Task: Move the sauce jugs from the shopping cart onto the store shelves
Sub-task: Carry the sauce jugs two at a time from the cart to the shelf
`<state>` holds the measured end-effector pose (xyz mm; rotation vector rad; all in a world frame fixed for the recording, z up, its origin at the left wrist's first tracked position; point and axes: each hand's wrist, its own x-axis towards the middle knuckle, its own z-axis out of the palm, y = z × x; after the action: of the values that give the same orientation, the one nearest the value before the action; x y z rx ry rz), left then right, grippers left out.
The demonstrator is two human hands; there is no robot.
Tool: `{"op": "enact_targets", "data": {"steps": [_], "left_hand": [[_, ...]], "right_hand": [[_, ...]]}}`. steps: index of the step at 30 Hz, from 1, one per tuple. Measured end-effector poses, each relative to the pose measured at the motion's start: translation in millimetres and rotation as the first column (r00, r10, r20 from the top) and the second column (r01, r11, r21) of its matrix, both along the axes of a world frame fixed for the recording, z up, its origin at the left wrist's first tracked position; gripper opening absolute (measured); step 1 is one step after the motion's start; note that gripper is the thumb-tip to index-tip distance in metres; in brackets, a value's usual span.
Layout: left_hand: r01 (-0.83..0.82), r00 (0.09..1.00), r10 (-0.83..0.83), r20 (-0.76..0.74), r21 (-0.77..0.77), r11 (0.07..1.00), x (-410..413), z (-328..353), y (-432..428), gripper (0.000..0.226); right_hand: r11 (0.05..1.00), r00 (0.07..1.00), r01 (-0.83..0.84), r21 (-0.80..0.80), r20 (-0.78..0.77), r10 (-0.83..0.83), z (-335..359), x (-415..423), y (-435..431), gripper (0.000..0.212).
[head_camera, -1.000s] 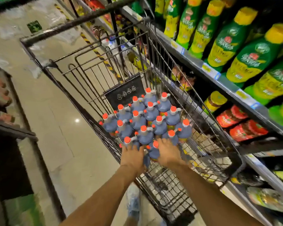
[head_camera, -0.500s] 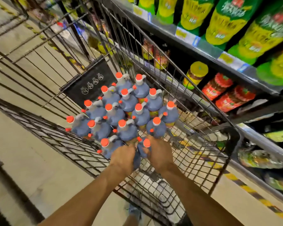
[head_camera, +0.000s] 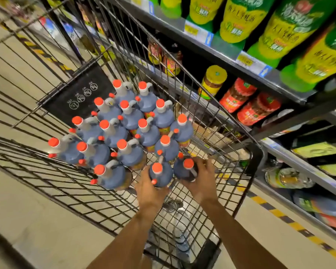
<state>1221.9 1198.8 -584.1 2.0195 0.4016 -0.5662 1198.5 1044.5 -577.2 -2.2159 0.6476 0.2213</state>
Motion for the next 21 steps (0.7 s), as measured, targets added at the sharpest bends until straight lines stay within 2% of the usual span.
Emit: {"op": "enact_targets", "data": {"steps": [2, 3, 5, 6, 9, 11, 12, 15, 17, 19, 21], "left_hand": [[-0.099, 0.995, 0.099, -0.007, -0.116, 0.988, -3.0, -10.0, -9.2, 0.084], [-0.130, 0.991, 0.131, 0.005, -0.121, 0.984, -3.2, -14.2, -12.6, 0.085], [-0.178, 0.982, 0.182, 0.057, -0.066, 0.982, -3.9, -26.0, -17.1, 0.086], [-0.226, 0.970, 0.231, 0.077, -0.066, 0.972, -4.2, -30.8, -19.3, 0.087], [-0.349, 0.932, 0.361, 0.035, -0.183, 0.919, -2.5, -33.7, -28.1, 0.080], [-0.406, 0.910, 0.412, -0.042, -0.291, 0.866, -1.9, -33.8, -33.0, 0.071], [-0.431, 0.899, 0.435, -0.056, -0.295, 0.853, -2.7, -34.7, -34.8, 0.067], [-0.460, 0.882, 0.468, -0.055, -0.322, 0.828, 0.1, -40.1, -35.5, 0.047], [-0.474, 0.871, 0.488, -0.054, -0.352, 0.807, 3.4, -47.6, -38.0, 0.048], [-0.486, 0.865, 0.496, -0.077, -0.374, 0.790, 1.8, -51.3, -38.7, 0.065], [-0.488, 0.863, 0.496, -0.098, -0.422, 0.764, -1.3, -55.5, -33.6, 0.080]], "right_hand": [[0.989, 0.999, 0.027, 0.143, -0.027, -0.023, -14.4, -7.0, 1.4, 0.088], [0.960, 0.996, 0.089, 0.266, -0.029, -0.084, -19.7, -9.0, 3.7, 0.091], [0.815, 0.966, 0.244, 0.525, -0.056, -0.253, -28.1, -9.1, 10.0, 0.095], [0.762, 0.948, 0.287, 0.581, -0.057, -0.313, -32.8, -6.7, 12.1, 0.099], [0.741, 0.923, 0.315, 0.593, -0.011, -0.384, -47.3, -3.1, 17.2, 0.106], [0.790, 0.924, 0.303, 0.533, 0.040, -0.381, -55.6, -2.3, 17.6, 0.109], [0.816, 0.927, 0.297, 0.496, 0.055, -0.371, -58.2, -1.6, 16.7, 0.110], [0.796, 0.915, 0.308, 0.521, 0.069, -0.399, -63.4, 4.4, 6.5, 0.097], [0.793, 0.907, 0.306, 0.527, 0.091, -0.411, -66.5, 8.3, 2.3, 0.082], [0.776, 0.896, 0.313, 0.548, 0.101, -0.433, -65.4, 9.9, 4.5, 0.067], [0.799, 0.901, 0.315, 0.512, 0.102, -0.421, -62.5, 9.3, 7.9, 0.064]]}}
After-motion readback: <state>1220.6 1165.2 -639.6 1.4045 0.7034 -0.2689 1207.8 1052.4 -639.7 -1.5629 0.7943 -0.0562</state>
